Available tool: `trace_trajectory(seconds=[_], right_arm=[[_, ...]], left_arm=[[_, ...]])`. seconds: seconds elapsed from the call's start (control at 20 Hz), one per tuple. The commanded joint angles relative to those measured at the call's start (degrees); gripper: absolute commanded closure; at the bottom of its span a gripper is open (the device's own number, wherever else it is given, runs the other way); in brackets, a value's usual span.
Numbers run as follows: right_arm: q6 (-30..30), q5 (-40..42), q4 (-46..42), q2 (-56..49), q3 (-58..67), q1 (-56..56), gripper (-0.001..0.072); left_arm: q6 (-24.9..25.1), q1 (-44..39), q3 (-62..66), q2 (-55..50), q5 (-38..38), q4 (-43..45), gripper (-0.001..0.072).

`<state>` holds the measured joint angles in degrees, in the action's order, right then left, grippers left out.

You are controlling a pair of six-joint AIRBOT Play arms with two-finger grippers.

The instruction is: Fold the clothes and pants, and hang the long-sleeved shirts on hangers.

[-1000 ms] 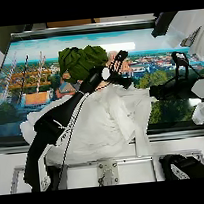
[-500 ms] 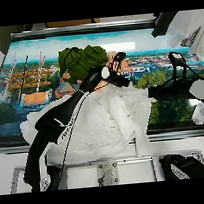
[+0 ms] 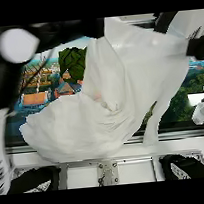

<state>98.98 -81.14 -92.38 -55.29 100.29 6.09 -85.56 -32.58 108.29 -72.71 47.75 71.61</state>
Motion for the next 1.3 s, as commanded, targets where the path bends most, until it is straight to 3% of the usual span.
trace_trajectory(seconds=[0.0, 0.3, 0.45, 0.55, 0.75, 0.95, 1.25], right_arm=[[0.52, -7.15, 1.05, 1.29, 9.09, -0.28, 0.0693], [0.81, -24.30, 7.61, 3.26, 3.80, -0.26, 0.0693], [2.93, -24.17, 8.83, 8.28, -10.27, 1.40, 0.0694], [6.88, -21.29, 9.09, 11.78, -21.84, 4.33, 0.0694], [10.82, -14.51, 9.09, 10.78, -33.05, 13.35, 0.0693], [10.80, -12.98, 5.99, 5.73, -33.03, 20.00, 0.0693], [10.84, -12.52, 3.91, 6.21, -33.03, 20.79, 0.0693]], left_arm=[[-0.61, -4.17, -7.98, 15.85, 0.17, 0.87, 0.0694], [-18.51, -11.30, -29.38, 25.20, 11.82, 2.40, 0.0694], [-29.40, -11.96, -41.35, 28.37, 11.76, 9.88, 0.0694], [-32.72, -11.41, -47.95, 28.06, 10.80, 9.86, 0.0694], [-32.79, -11.32, -51.45, 20.17, 4.44, 10.14, 0.0693], [-30.73, -7.23, -45.68, 13.73, 8.11, 10.47, 0.0693], [-29.86, -2.89, -52.15, 22.14, 12.52, 10.99, 0.0693]])
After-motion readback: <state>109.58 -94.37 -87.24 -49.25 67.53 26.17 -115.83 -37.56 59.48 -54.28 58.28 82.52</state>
